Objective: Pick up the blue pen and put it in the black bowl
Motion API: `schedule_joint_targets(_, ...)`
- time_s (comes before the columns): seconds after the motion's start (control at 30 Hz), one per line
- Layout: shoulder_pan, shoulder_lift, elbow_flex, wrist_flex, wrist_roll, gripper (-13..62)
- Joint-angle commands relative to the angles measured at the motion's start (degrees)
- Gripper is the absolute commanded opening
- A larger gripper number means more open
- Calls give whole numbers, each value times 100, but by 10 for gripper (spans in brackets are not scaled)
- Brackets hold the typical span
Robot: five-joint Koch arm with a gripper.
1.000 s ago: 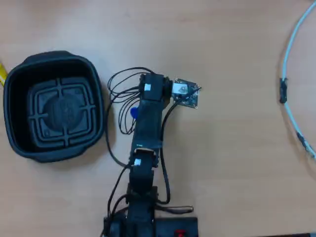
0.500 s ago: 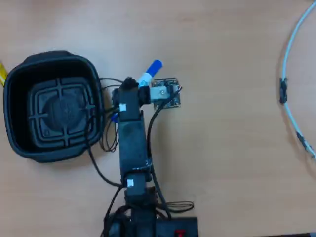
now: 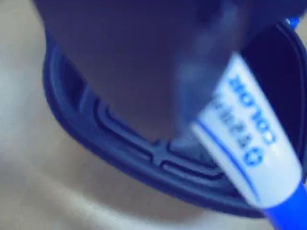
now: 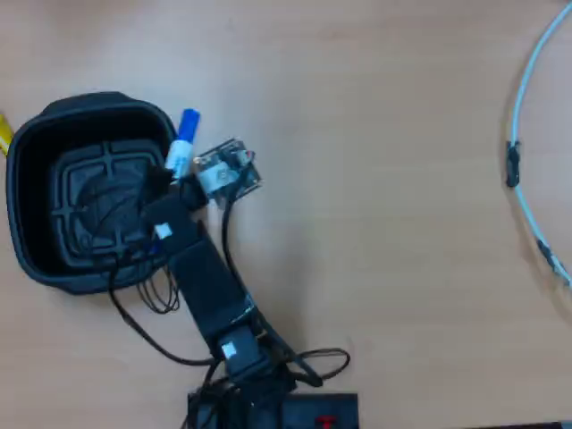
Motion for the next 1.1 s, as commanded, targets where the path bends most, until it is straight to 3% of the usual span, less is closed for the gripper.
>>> schedule_joint_targets(0.0, -308, 290, -589, -606, -62, -76)
schedule_joint_targets(0.37, -1257, 176, -554, -1424, 404, -76)
schedule_joint_targets(1.07, -1485, -1802, -519, -2698, 2206, -74)
